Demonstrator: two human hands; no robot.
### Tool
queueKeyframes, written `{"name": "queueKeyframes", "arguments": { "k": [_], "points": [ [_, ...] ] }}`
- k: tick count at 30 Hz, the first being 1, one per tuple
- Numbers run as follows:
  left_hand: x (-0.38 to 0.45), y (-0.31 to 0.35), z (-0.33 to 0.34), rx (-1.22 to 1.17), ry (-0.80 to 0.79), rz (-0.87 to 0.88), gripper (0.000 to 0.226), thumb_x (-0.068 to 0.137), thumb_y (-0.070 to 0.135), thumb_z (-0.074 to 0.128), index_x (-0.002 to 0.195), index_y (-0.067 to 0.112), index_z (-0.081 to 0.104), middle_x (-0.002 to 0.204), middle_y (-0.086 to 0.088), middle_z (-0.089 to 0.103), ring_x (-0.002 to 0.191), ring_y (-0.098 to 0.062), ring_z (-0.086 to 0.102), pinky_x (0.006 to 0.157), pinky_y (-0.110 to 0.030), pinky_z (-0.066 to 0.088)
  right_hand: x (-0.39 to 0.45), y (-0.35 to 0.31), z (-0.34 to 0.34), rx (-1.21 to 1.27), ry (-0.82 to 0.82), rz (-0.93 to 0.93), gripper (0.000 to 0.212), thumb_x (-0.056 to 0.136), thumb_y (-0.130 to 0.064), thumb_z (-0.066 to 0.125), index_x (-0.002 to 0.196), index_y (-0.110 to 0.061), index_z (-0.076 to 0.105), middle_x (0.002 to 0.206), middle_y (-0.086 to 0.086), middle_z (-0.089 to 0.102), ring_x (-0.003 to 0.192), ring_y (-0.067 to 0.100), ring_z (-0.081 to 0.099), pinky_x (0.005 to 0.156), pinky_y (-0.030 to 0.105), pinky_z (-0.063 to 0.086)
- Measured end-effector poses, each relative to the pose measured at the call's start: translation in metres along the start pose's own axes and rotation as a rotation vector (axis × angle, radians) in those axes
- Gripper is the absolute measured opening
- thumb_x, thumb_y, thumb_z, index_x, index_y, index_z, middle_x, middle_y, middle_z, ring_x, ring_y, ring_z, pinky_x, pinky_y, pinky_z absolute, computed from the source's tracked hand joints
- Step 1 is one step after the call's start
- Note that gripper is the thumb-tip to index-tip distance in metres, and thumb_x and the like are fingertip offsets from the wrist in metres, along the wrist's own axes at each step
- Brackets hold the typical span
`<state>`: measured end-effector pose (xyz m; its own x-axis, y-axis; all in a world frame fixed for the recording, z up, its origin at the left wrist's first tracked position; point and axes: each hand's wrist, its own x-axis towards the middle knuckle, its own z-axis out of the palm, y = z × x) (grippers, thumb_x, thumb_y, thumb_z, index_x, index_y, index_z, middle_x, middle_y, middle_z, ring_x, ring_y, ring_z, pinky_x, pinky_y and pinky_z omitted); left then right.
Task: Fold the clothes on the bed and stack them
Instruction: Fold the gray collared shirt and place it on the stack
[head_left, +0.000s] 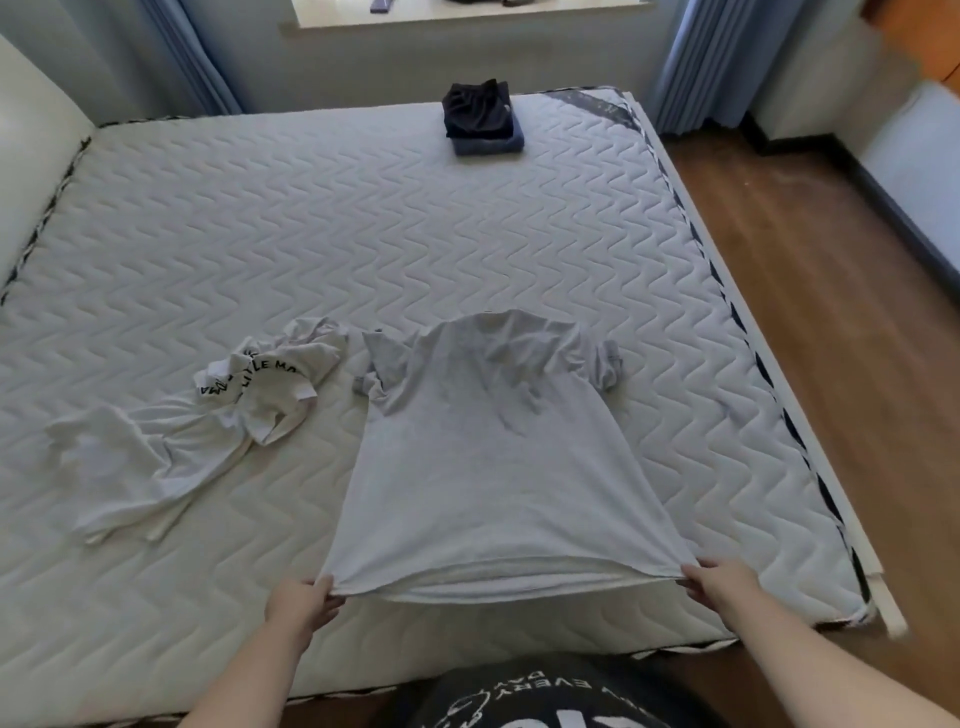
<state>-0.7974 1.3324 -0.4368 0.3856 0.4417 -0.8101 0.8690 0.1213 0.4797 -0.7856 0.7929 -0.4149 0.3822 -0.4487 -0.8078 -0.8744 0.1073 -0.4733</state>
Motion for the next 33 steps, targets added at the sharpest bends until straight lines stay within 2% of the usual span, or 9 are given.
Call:
{"name": "queueKeyframes", "arguments": {
  "k": [3, 6, 8, 11, 15, 19, 23, 27, 33],
  "points": [
    [-0.003, 0.004, 0.008, -0.057, -0.044, 0.017, 0.026, 0.102, 0.007, 0.047, 0.119, -0.013, 0.051, 0.092, -0.023, 0.063, 0.068, -0.024, 0.064, 0.067, -0.031, 0.059, 0.003, 0.004, 0.002, 0.050, -0.031, 0.094, 0.022, 0.094, 0.007, 0.056, 0.116, 0.004, 0.053, 0.076, 0.012, 0.057, 0.033, 0.006, 0.057, 0.032, 0.015, 0.044],
    [-0.006, 0.023, 0.019, -0.121, -0.085, 0.070, 0.021, 0.102, 0.008, 0.046, 0.109, -0.009, 0.056, 0.086, -0.018, 0.064, 0.069, -0.020, 0.065, 0.052, -0.020, 0.057, 0.003, -0.010, 0.013, 0.156, -0.088, 0.105, 0.016, 0.098, -0.003, 0.054, 0.114, -0.001, 0.052, 0.081, 0.012, 0.059, 0.053, 0.011, 0.065, 0.041, 0.016, 0.051],
    [-0.008, 0.047, 0.031, -0.172, -0.115, 0.111, 0.017, 0.101, 0.010, 0.048, 0.100, -0.004, 0.058, 0.085, -0.017, 0.065, 0.065, -0.017, 0.067, 0.050, -0.020, 0.056, 0.003, -0.029, 0.025, 0.246, -0.121, 0.054, 0.015, 0.101, -0.007, 0.050, 0.114, -0.001, 0.053, 0.085, 0.012, 0.060, 0.073, 0.017, 0.060, 0.046, 0.017, 0.054],
    [-0.009, 0.097, 0.050, -0.214, -0.149, 0.192, 0.017, 0.100, 0.013, 0.052, 0.095, 0.000, 0.061, 0.083, -0.017, 0.066, 0.067, -0.019, 0.067, 0.051, -0.022, 0.056, 0.007, -0.077, 0.045, 0.375, -0.165, -0.032, 0.014, 0.103, -0.009, 0.045, 0.111, -0.002, 0.054, 0.091, 0.013, 0.060, 0.081, 0.020, 0.058, 0.052, 0.020, 0.057],
    [-0.010, 0.196, 0.074, -0.288, -0.185, 0.328, 0.018, 0.099, 0.012, 0.054, 0.085, 0.002, 0.061, 0.081, -0.017, 0.066, 0.059, -0.016, 0.070, 0.053, -0.024, 0.057, 0.010, -0.179, 0.070, 0.415, -0.204, -0.194, 0.014, 0.103, -0.011, 0.046, 0.093, -0.010, 0.056, 0.089, 0.011, 0.060, 0.071, 0.018, 0.064, 0.056, 0.023, 0.058],
    [-0.025, 0.314, 0.091, -0.352, -0.229, 0.529, 0.017, 0.099, 0.013, 0.054, 0.087, 0.004, 0.062, 0.083, -0.015, 0.068, 0.064, -0.016, 0.071, 0.056, -0.024, 0.057, -0.002, -0.303, 0.083, 0.397, -0.165, -0.409, 0.016, 0.101, -0.012, 0.049, 0.086, -0.020, 0.052, 0.085, 0.003, 0.054, 0.054, 0.003, 0.062, 0.050, 0.016, 0.052],
    [-0.055, 0.433, 0.101, -0.405, -0.229, 0.701, 0.015, 0.097, 0.013, 0.057, 0.088, 0.002, 0.062, 0.086, -0.017, 0.068, 0.072, -0.020, 0.070, 0.060, -0.023, 0.057, -0.031, -0.432, 0.077, 0.454, -0.207, -0.609, 0.015, 0.100, -0.012, 0.048, 0.090, -0.022, 0.051, 0.089, 0.001, 0.054, 0.073, 0.012, 0.058, 0.059, 0.019, 0.055],
    [-0.097, 0.550, 0.099, -0.428, -0.205, 0.812, 0.013, 0.099, 0.012, 0.054, 0.089, 0.004, 0.059, 0.090, -0.014, 0.063, 0.079, -0.021, 0.066, 0.061, -0.026, 0.059, -0.066, -0.547, 0.057, 0.585, -0.246, -0.751, 0.008, 0.101, -0.014, 0.050, 0.096, -0.018, 0.056, 0.091, 0.002, 0.061, 0.074, 0.011, 0.065, 0.063, 0.022, 0.056],
    [-0.157, 0.698, 0.069, -0.581, -0.215, 0.893, 0.005, 0.100, 0.010, 0.051, 0.103, 0.005, 0.053, 0.090, -0.010, 0.057, 0.075, -0.015, 0.062, 0.085, -0.033, 0.057, -0.113, -0.660, 0.027, 0.743, -0.323, -0.898, 0.013, 0.103, -0.024, 0.046, 0.092, -0.024, 0.054, 0.092, -0.007, 0.060, 0.085, 0.006, 0.061, 0.084, 0.027, 0.048]
  ]
}}
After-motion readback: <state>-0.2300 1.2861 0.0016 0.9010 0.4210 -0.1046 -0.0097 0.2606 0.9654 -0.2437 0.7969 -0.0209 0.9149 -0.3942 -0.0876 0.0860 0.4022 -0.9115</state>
